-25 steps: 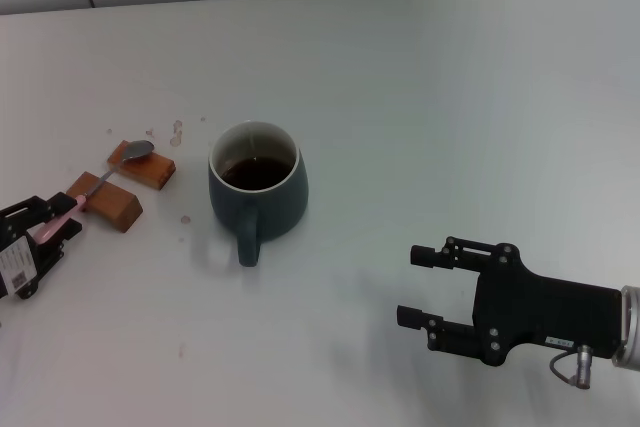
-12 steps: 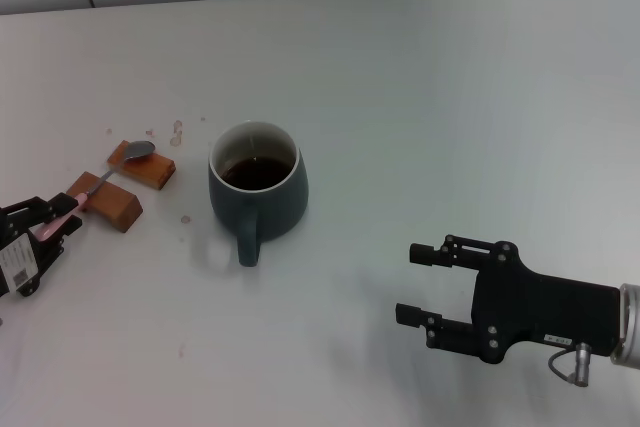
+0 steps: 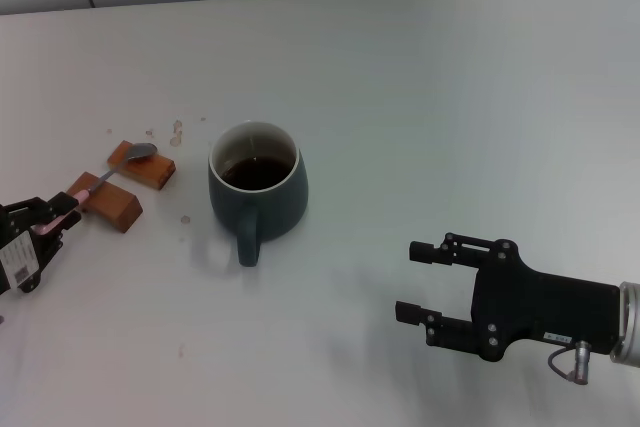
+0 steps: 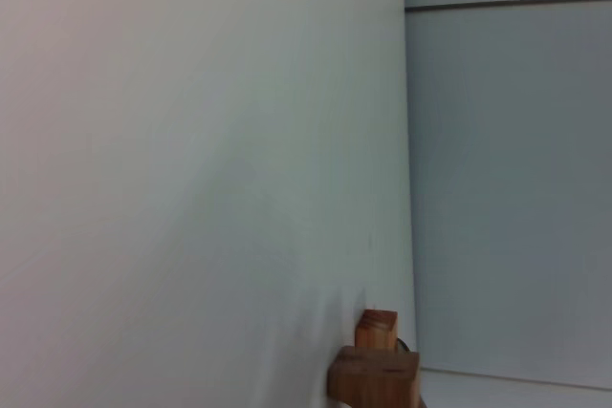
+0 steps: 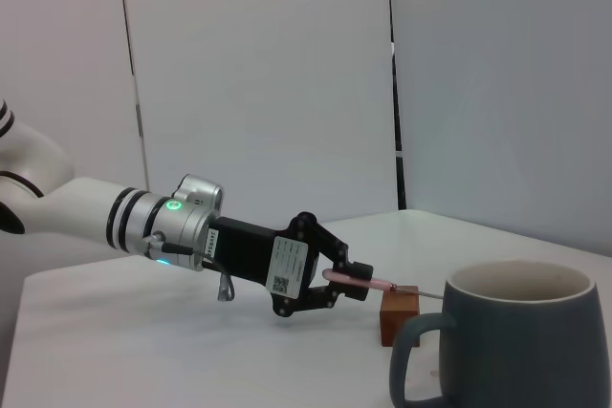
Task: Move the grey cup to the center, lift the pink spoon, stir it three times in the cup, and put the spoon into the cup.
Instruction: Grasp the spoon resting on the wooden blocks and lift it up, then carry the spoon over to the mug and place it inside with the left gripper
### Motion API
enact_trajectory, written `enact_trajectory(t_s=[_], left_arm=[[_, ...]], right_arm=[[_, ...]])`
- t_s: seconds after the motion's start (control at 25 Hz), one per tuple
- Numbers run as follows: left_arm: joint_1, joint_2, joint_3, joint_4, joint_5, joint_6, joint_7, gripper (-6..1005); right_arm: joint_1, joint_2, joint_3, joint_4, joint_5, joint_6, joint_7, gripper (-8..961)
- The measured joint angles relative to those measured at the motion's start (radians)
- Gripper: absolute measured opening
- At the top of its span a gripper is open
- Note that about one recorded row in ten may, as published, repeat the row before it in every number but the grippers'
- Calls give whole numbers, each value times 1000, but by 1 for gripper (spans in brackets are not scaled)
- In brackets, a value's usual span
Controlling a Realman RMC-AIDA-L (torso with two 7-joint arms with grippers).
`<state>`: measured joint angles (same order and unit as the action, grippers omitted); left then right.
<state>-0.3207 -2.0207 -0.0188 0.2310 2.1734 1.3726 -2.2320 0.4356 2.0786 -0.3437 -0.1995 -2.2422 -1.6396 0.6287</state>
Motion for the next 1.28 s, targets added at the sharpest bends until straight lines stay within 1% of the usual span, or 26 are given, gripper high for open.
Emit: enact_trajectory(t_s=[0.12,0.28,0.32,0.36,0.4,0.48,0.52,0.56,0.64,0.72,0.76,0.8,0.84,0.88,0.96,1.0,1.04,1.08,1.12,1.2,1.24,1.28], left_arm=[[0,4,-3,-9,-7,9,15,210],[-1,4,-3,-12,-60,59,59,160],[-1,3,-3,-13,-83,89,78,147],[-4,2,-3,-13,-128,154,119,145],[-4,2,-3,-13,-128,154,119,143],[-12,1,-3,-13,-169,230,167,138],[-12,1,-3,-13,-169,230,167,136],[-37,2,-3,-5,-204,348,251,134],[-52,5,-3,1,-214,404,291,135],[-81,11,-2,20,-229,500,349,136],[-122,12,4,78,-244,600,404,136],[-122,12,4,78,-244,600,404,137],[-147,10,23,135,-252,633,425,137],[-158,9,40,165,-259,642,431,138],[-189,7,131,279,-295,641,436,139],[-201,8,193,338,-324,640,437,139],[-212,9,274,414,-353,636,437,140],[-218,10,324,464,-371,634,436,140],[-223,10,384,540,-385,631,433,141],[-231,2,482,716,-394,625,420,141],[-232,-1,509,772,-394,624,415,142],[-233,-5,551,863,-392,621,407,142]], right_arm=[[0,0,0,0,1,0,0,667],[0,0,0,0,1,0,0,667],[0,0,0,0,1,0,0,667],[0,0,0,0,1,0,0,667],[0,0,0,0,1,0,0,667],[0,0,-1,1,1,0,0,667],[0,1,-1,1,1,0,0,667],[0,1,-3,2,1,0,0,667],[0,1,-5,2,1,0,0,667],[0,1,-7,2,1,0,0,667],[0,1,-7,2,1,0,0,667],[0,1,-7,2,1,0,0,667],[0,1,-7,2,1,1,0,667],[0,1,-8,2,1,1,0,667],[-2,2,-8,3,0,2,0,667],[-2,2,-8,3,0,2,0,667],[-2,2,-9,3,-1,2,0,667],[-2,2,-9,5,-3,4,0,667],[-3,2,-9,6,-4,4,0,667],[-4,3,-9,7,-4,5,-2,667],[-6,3,-9,7,-4,5,-3,667],[-7,3,-9,8,-4,5,-4,667]])
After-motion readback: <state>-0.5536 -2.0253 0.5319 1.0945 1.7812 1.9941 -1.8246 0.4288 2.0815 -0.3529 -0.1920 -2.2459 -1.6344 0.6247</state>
